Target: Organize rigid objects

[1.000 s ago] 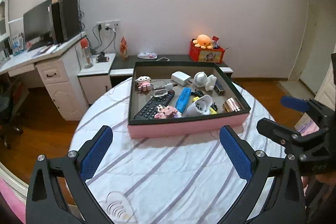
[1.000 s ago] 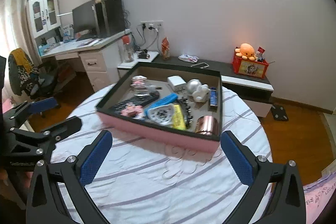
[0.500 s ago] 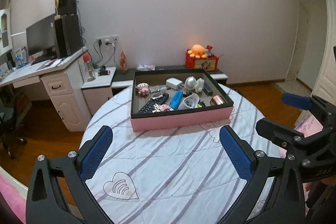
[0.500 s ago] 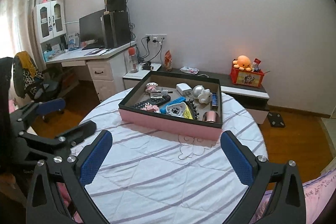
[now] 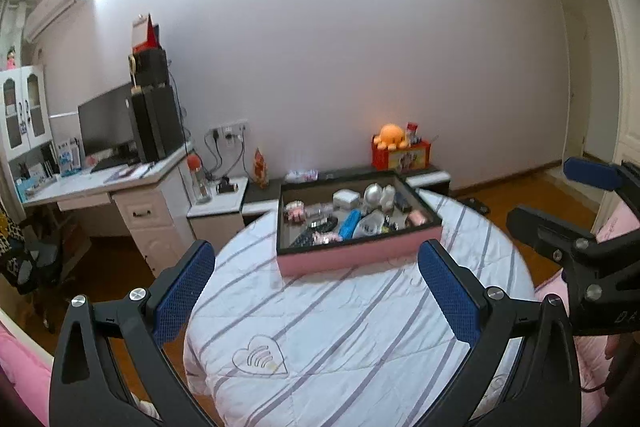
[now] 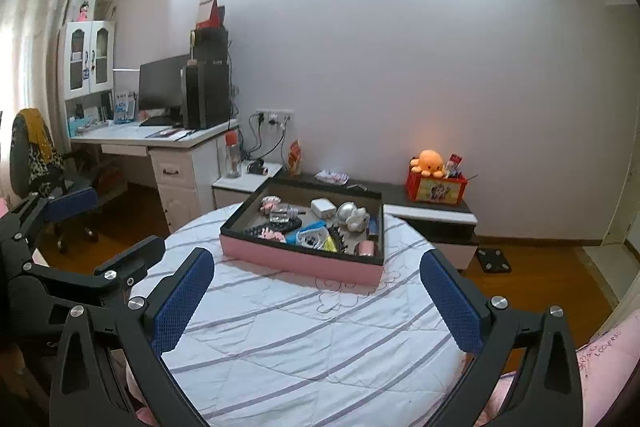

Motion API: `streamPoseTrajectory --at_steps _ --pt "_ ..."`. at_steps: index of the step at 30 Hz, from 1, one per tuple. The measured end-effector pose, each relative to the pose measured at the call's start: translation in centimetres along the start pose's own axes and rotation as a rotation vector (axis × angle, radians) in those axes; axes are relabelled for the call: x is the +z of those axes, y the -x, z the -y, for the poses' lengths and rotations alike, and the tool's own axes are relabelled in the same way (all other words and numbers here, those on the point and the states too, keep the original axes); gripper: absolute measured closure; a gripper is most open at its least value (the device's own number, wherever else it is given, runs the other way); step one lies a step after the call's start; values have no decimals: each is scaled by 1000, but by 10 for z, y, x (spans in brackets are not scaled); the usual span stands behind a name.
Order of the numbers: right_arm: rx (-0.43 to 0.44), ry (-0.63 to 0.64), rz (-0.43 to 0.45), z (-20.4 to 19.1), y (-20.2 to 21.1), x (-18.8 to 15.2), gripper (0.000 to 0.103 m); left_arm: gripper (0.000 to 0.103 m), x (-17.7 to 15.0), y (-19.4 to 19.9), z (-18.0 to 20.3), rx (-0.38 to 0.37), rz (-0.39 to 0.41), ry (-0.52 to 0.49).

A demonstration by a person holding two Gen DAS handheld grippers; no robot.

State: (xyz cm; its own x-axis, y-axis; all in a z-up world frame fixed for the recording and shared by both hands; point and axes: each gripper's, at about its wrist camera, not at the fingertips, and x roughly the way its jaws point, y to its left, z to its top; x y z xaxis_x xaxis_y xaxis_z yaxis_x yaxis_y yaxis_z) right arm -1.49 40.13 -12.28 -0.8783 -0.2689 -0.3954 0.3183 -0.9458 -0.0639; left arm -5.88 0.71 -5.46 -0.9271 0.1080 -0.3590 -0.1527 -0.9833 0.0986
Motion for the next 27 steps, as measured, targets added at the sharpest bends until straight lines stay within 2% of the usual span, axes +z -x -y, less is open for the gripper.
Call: streamPoseTrajectory --at_steps 14,20,27 --pt "4 14 88 -16 42 3 0 0 7 51 -6 55 95 39" --pt "2 27 160 -23 66 11 0 0 15 82 -9 92 192 33" --pt "-9 47 250 -33 94 17 0 0 20 110 -12 113 267 21"
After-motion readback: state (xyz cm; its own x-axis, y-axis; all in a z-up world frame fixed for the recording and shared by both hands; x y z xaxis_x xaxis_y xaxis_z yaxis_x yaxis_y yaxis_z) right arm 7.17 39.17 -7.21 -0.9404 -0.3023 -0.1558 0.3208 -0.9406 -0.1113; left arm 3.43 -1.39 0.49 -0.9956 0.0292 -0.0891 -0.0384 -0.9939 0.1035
